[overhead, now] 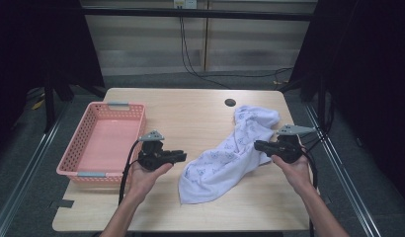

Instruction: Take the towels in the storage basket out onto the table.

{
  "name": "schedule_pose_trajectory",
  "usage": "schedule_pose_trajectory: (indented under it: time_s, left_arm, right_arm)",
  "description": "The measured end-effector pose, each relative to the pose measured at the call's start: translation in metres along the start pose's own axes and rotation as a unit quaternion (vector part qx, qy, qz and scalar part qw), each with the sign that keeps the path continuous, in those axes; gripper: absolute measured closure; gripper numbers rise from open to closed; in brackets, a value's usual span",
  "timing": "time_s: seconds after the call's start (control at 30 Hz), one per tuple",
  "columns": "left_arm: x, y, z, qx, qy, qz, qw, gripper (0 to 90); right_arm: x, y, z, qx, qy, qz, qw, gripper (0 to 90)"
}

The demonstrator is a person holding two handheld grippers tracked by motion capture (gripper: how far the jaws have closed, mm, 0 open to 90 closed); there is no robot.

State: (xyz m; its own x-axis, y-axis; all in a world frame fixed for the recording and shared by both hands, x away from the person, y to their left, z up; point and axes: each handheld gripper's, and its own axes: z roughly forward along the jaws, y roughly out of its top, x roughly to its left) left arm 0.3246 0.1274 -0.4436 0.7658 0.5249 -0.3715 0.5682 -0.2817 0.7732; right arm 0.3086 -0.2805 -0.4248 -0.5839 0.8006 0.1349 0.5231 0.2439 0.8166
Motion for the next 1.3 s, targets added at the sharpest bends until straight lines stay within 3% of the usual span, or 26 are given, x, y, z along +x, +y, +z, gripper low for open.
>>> schedule_pose_trajectory:
  time_s: [0.1,0.2,0.23,0.27,0.43,0.57,0.6,0.63,0.67,0.7,0.73,0.77,0.8,0.83,0.87,0.9,0.93,1.0,1.07,1.1,1.13,1.17,1.3]
  left_arm:
    - [-0.011,-0.020,0.009,0.033,-0.031,0.016,0.9989,72.1]
    - [-0.016,-0.041,0.019,0.075,-0.041,0.039,0.9956,65.2]
    - [-0.016,-0.041,0.019,0.075,-0.041,0.039,0.9956,63.1]
    - [-0.016,-0.051,0.021,0.097,-0.045,0.044,0.9933,60.1]
    - [-0.013,-0.062,0.023,0.115,-0.044,0.054,0.9910,48.8]
    - [-0.021,-0.063,0.028,0.116,-0.039,0.082,0.9890,45.1]
    - [-0.023,-0.064,0.029,0.119,-0.040,0.091,0.9880,45.3]
    - [-0.023,-0.064,0.029,0.119,-0.040,0.091,0.9880,51.0]
    - [-0.026,-0.065,0.030,0.119,-0.039,0.104,0.9867,56.8]
    - [-0.030,-0.065,0.031,0.122,-0.024,0.123,0.9846,56.8]
    - [-0.034,-0.066,0.031,0.121,0.001,0.149,0.9815,69.3]
    - [-0.034,-0.066,0.031,0.121,0.001,0.149,0.9815,74.2]
    - [-0.035,-0.066,0.031,0.126,0.009,0.159,0.9793,79.7]
    - [-0.035,-0.066,0.031,0.126,0.009,0.159,0.9793,85.7]
    - [-0.034,-0.066,0.031,0.126,0.002,0.149,0.9807,87.8]
    - [-0.034,-0.066,0.031,0.126,0.002,0.149,0.9807,88.5]
    - [-0.033,-0.065,0.031,0.129,-0.005,0.136,0.9822,88.5]
    - [-0.030,-0.064,0.031,0.128,-0.012,0.125,0.9837,89.0]
    - [-0.026,-0.061,0.027,0.110,-0.024,0.106,0.9880,89.1]
    - [-0.026,-0.061,0.027,0.110,-0.024,0.106,0.9880,89.1]
    - [-0.023,-0.058,0.023,0.094,-0.031,0.092,0.9909,89.1]
    - [-0.023,-0.058,0.023,0.094,-0.031,0.092,0.9909,89.1]
    - [-0.017,-0.053,0.015,0.065,-0.037,0.070,0.9948,89.1]
  right_arm:
    - [0.002,0.003,0.009,-0.003,0.004,0.003,1.0000,82.5]
    - [0.001,0.005,0.016,-0.002,0.005,0.005,1.0000,82.0]
    - [0.000,0.005,0.018,0.000,0.002,0.007,1.0000,81.9]
    - [-0.002,0.005,0.019,0.000,-0.001,0.008,1.0000,81.8]
    - [-0.008,0.001,0.026,0.002,-0.001,0.020,0.9998,81.0]
    - [-0.009,0.001,0.032,-0.001,0.001,0.027,0.9996,80.5]
    - [-0.009,0.000,0.033,-0.001,0.002,0.025,0.9997,80.4]
    - [-0.010,0.000,0.034,0.000,0.003,0.028,0.9996,80.2]
    - [-0.010,0.000,0.036,0.000,0.002,0.029,0.9996,80.2]
    - [-0.010,0.000,0.036,0.000,0.002,0.029,0.9996,80.2]
    - [-0.012,-0.002,0.038,0.001,0.002,0.033,0.9995,79.7]
    - [-0.013,-0.002,0.039,0.002,0.002,0.033,0.9994,79.7]
    - [-0.013,-0.003,0.040,0.001,0.004,0.035,0.9994,79.1]
    - [-0.013,-0.003,0.040,0.001,0.004,0.035,0.9994,79.1]
    - [-0.014,-0.005,0.041,0.000,0.006,0.036,0.9993,77.5]
    - [-0.014,-0.005,0.041,0.000,0.006,0.036,0.9993,77.5]
    - [-0.014,-0.006,0.041,0.000,0.009,0.038,0.9993,76.0]
    - [-0.013,-0.010,0.039,0.002,0.017,0.035,0.9992,68.3]
    - [-0.011,-0.014,0.034,0.007,0.017,0.030,0.9994,56.7]
    - [-0.011,-0.016,0.031,0.009,0.015,0.029,0.9994,54.8]
    - [-0.012,-0.018,0.027,0.009,0.012,0.029,0.9995,52.3]
    - [-0.012,-0.018,0.027,0.009,0.012,0.029,0.9995,52.3]
    - [-0.015,-0.030,0.005,-0.001,0.010,0.037,0.9993,44.5]
